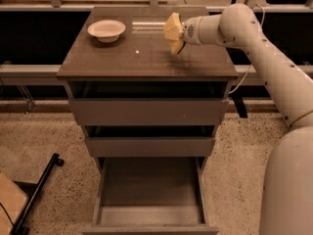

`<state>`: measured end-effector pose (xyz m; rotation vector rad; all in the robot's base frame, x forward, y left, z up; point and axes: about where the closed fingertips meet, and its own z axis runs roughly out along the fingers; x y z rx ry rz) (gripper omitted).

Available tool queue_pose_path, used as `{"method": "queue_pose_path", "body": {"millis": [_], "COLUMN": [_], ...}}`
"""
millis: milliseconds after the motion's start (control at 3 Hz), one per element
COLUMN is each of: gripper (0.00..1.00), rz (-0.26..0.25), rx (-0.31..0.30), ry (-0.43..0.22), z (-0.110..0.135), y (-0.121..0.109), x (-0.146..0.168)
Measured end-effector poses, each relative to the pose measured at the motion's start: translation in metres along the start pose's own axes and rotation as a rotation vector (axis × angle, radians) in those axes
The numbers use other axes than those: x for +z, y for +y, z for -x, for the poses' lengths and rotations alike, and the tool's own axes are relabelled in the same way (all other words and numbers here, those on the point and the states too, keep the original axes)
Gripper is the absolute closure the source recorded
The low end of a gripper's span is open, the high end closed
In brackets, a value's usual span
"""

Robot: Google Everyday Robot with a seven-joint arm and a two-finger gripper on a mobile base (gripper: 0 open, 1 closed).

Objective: Pick sponge from bottom drawer and place on counter

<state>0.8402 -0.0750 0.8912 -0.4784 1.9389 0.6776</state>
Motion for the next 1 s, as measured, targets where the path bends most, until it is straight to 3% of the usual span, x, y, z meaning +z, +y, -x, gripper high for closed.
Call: {"method": "queue_pose_path", "body": {"millis": [333,667,1000], "gripper": [0.11,0.0,0.0], "rz": [0.003,0.005,0.005], "rx": [0.004,0.004,0.004], "ry": [0.003,0.004,0.004], "z": [-0.0015,-0.0026,-0.0026], "y": [0.0011,0.0023,0.0023], "x": [0.0008,0.0029,0.0029]}}
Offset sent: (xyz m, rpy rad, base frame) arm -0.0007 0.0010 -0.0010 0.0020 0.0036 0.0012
